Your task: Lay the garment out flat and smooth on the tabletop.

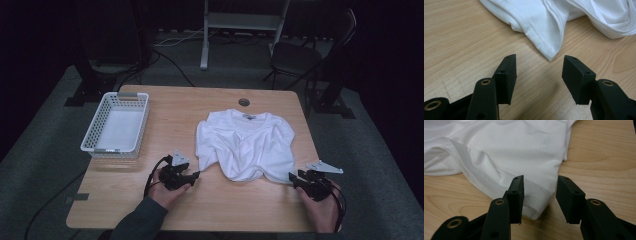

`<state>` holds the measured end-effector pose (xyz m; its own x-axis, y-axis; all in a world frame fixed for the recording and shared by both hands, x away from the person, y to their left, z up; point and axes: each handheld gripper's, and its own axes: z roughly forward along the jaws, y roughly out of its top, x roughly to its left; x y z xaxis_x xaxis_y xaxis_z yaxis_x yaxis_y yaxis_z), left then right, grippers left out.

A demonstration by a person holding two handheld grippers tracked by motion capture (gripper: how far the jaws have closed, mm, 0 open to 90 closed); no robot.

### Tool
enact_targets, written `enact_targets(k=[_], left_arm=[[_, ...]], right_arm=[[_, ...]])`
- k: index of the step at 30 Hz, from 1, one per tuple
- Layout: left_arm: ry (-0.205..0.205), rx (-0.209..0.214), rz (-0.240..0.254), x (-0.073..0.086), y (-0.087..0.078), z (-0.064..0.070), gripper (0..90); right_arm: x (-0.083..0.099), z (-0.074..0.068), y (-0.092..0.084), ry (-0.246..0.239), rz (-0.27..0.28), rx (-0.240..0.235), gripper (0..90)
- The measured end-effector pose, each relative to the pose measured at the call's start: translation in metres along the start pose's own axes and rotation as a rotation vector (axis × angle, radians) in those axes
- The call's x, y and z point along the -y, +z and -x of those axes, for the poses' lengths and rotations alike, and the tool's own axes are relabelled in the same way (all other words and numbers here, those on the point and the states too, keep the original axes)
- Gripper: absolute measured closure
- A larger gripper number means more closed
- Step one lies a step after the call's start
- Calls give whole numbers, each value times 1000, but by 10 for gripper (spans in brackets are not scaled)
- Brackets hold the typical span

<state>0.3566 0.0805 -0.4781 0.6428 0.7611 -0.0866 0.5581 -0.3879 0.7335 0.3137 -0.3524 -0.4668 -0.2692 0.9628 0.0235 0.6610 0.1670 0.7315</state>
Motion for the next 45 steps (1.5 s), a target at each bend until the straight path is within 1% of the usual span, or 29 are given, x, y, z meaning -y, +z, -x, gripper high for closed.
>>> enact_targets(k=[5, 8, 11, 13, 17, 23, 24, 31, 40, 42, 45], left_arm=[[1, 0, -7, 0, 1, 0, 462], [0, 0, -5, 0, 1, 0, 461], [1, -1, -7, 0, 1, 0, 461], [2, 0, -7, 0, 1, 0, 461], [2, 0, -9, 0, 1, 0, 459], [4, 5, -13, 0, 3, 1, 459], [-1, 5, -10, 0, 3, 1, 460], [5, 8, -18, -1, 5, 3, 460], [8, 2, -19, -2, 7, 4, 458], [11, 1, -19, -3, 7, 4, 458], [2, 2, -17, -4, 8, 3, 459]], right_arm=[[1, -2, 2, -2, -14, -3, 572], [3, -4, 4, -3, -25, 3, 572], [5, -8, 7, -13, -38, 0, 571], [5, -9, 8, -26, -49, 17, 572], [6, -9, 8, -23, -47, 12, 576], [7, -9, 8, -18, -43, -9, 629], [7, -9, 8, -16, -42, -13, 632], [8, -9, 7, -19, -41, -25, 686], [9, -7, 5, -19, -49, -38, 810], [9, -8, 5, -21, -46, -33, 836], [9, -9, 5, -36, -45, -20, 846]])
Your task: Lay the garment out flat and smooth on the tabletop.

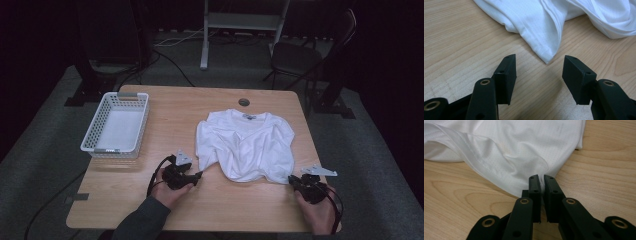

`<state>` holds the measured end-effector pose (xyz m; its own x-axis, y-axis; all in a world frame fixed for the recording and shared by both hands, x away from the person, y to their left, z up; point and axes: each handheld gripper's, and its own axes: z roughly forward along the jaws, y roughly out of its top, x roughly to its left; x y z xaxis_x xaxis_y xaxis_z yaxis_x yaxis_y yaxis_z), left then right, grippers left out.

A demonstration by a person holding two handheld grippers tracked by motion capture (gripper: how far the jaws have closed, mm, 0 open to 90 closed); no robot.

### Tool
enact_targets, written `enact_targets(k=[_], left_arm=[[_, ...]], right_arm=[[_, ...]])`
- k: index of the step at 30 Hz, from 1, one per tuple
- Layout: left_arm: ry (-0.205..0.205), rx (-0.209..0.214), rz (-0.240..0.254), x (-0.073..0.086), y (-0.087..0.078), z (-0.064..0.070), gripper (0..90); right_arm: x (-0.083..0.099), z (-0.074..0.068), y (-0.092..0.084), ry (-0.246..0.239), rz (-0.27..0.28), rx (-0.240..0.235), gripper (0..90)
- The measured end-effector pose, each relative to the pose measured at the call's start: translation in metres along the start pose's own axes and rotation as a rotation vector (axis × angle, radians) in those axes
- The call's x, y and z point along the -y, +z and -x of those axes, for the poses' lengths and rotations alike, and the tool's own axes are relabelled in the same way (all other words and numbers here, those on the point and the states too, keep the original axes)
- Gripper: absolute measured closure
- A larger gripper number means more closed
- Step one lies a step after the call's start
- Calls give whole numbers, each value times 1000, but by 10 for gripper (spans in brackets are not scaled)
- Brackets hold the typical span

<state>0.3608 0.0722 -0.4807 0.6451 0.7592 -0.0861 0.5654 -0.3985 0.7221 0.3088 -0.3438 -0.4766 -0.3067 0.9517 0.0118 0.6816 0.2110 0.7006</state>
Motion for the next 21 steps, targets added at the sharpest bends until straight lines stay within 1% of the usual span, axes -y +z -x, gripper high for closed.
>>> enact_targets(k=[5, 9, 15, 19, 21], left_arm=[[-10, -14, -1, -2, 1, -1, 470], [-33, -22, 3, -3, 2, -3, 492], [-44, -22, -1, -5, 3, -5, 518], [-76, -7, 10, -7, 3, -7, 533], [-72, -15, 12, -8, 3, -7, 533]], right_arm=[[-1, -2, 0, -13, -5, 9, 849], [0, 0, -1, -9, -6, 2, 849], [0, 0, -1, -5, -9, -3, 848], [0, 1, -1, -1, -9, -6, 846], [0, 1, -1, -1, -7, -9, 845]])
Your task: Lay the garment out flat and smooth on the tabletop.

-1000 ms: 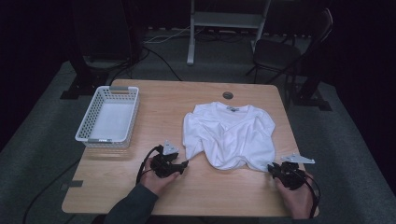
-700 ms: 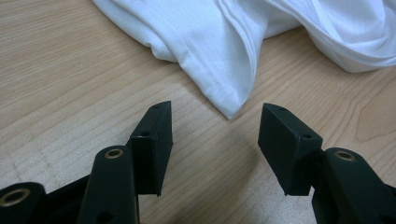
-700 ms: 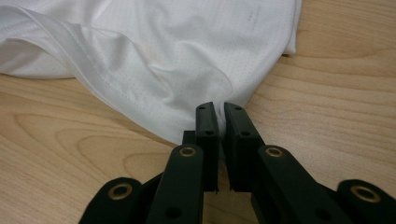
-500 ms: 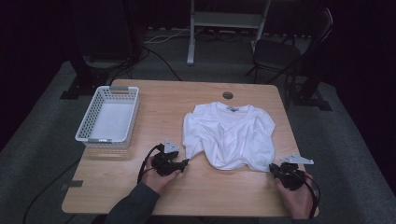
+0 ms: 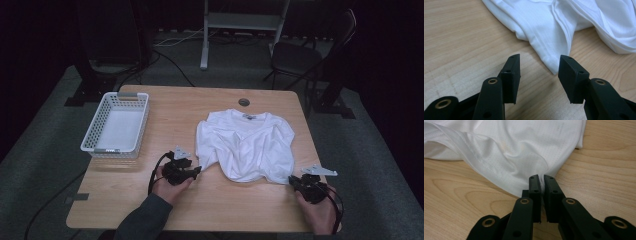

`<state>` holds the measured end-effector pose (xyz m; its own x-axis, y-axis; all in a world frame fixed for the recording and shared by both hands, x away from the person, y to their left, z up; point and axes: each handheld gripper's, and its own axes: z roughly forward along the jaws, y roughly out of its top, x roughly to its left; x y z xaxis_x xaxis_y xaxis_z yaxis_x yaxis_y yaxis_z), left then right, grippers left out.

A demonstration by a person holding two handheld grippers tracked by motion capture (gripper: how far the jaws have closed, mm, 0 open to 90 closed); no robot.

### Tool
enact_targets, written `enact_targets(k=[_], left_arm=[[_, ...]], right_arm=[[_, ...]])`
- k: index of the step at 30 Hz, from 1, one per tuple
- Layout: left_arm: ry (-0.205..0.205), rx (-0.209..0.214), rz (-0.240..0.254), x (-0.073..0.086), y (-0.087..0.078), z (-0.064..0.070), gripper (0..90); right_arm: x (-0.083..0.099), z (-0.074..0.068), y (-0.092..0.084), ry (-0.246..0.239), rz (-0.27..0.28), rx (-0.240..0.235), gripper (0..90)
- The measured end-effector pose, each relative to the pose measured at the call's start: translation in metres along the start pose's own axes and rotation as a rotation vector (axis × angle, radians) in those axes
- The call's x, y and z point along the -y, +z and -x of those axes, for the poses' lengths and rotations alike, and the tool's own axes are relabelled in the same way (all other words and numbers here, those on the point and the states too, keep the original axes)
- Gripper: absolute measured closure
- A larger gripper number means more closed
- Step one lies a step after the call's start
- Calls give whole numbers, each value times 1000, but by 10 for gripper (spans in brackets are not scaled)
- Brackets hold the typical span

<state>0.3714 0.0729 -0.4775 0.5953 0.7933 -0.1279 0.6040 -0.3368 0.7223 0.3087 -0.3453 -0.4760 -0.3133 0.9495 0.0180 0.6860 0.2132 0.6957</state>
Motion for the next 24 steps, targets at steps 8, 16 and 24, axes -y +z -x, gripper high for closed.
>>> enact_targets(k=[8, 16, 24], left_arm=[[4, -13, -20, -5, 7, 1, 498], [8, -26, -26, -10, 12, 2, 476], [30, -55, -30, -15, 19, 10, 465]], right_arm=[[0, 0, 0, 4, 1, -2, 840], [0, 0, 0, 3, 0, 1, 839], [0, 0, 0, 2, -1, 2, 839]])
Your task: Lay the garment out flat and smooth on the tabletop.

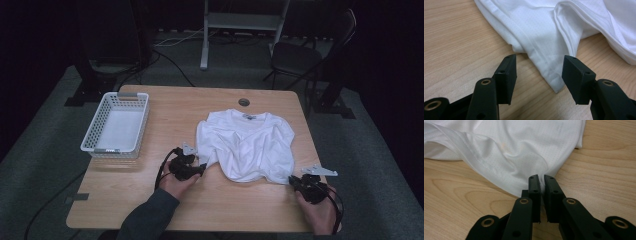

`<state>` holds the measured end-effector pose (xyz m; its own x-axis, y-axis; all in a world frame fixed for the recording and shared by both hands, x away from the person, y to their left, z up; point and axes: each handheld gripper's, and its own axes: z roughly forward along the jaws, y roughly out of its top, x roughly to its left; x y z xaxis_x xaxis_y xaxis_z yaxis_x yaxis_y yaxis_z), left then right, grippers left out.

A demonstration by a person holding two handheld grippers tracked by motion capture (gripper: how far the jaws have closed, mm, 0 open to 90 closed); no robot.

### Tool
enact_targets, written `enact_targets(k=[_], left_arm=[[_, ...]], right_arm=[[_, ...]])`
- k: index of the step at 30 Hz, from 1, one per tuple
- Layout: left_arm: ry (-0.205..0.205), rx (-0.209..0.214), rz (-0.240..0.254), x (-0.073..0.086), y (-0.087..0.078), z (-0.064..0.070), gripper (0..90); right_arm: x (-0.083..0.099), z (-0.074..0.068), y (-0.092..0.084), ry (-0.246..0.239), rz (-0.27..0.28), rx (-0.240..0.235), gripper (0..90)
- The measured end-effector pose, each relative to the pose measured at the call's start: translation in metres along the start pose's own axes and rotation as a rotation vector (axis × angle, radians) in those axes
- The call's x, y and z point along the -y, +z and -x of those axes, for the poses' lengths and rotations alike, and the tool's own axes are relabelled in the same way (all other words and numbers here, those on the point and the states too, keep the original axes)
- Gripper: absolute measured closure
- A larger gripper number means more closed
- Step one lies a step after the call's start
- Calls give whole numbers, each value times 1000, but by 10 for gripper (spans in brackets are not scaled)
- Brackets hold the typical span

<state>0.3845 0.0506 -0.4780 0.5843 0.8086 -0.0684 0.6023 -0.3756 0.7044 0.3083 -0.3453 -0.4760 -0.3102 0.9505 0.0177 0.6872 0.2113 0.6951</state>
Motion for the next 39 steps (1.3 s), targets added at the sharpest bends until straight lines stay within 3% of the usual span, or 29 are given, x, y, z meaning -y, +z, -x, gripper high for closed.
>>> enact_targets(k=[3, 7, 14, 23, 30, 39], left_arm=[[32, -34, 0, -1, 2, 5, 467], [41, -36, -1, 0, 2, 9, 522], [46, -14, 3, 0, 1, 12, 676], [12, 40, 0, 0, 1, 7, 853], [8, 57, -13, 1, -1, 3, 866], [11, 44, -11, 6, -7, -2, 865]], right_arm=[[0, 0, 0, -2, 1, 1, 839], [0, 0, 0, -1, 0, 0, 838], [0, 1, 0, 3, 0, -3, 837], [0, 1, 0, 7, 3, -7, 835], [1, 2, 0, 9, 2, -14, 835], [1, 3, 0, 10, 1, -18, 835]])
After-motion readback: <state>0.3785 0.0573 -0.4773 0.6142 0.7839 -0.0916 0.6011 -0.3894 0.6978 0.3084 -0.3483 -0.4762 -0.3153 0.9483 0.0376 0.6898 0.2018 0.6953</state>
